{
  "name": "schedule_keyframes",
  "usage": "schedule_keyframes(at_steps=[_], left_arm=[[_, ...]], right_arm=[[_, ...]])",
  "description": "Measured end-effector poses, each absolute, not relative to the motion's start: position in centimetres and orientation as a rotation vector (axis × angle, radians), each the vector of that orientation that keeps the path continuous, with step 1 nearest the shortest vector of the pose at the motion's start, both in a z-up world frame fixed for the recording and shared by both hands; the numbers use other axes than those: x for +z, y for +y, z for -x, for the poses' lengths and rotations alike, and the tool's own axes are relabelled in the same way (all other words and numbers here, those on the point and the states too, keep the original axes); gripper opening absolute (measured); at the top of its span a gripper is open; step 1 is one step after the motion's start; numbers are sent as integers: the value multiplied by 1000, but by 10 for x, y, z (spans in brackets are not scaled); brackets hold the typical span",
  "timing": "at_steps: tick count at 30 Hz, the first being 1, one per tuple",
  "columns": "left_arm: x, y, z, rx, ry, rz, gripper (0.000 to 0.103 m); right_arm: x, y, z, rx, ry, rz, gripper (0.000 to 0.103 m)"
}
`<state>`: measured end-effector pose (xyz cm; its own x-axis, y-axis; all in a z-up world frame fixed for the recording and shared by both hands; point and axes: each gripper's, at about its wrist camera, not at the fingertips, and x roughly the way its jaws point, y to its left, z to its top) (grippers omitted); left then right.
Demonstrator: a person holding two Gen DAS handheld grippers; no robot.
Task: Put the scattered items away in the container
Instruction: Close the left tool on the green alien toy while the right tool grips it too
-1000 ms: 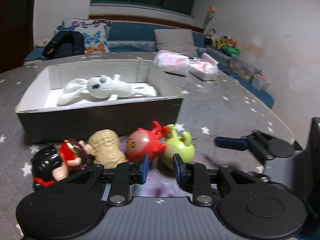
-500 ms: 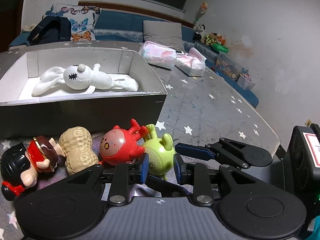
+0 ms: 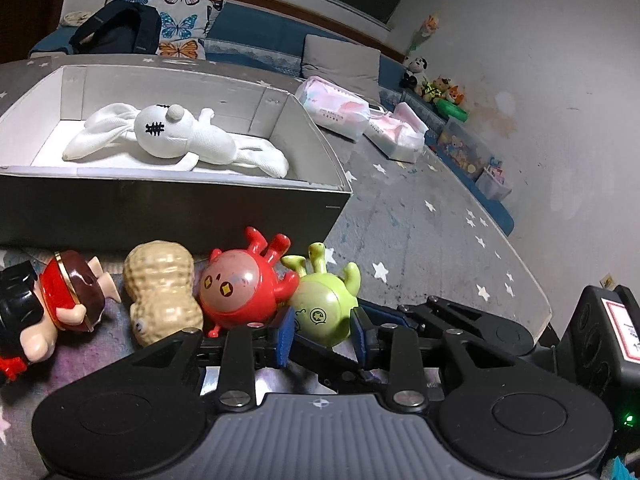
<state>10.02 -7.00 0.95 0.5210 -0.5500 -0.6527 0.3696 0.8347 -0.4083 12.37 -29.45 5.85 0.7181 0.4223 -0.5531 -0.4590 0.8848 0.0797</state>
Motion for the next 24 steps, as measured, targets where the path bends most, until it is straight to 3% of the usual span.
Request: schedule_keyframes(at_steps=[24], left_arm=[[8,-70,-113,-587,883,262,34]], right_arm=[[55,-300,-140,476,604,24,54]])
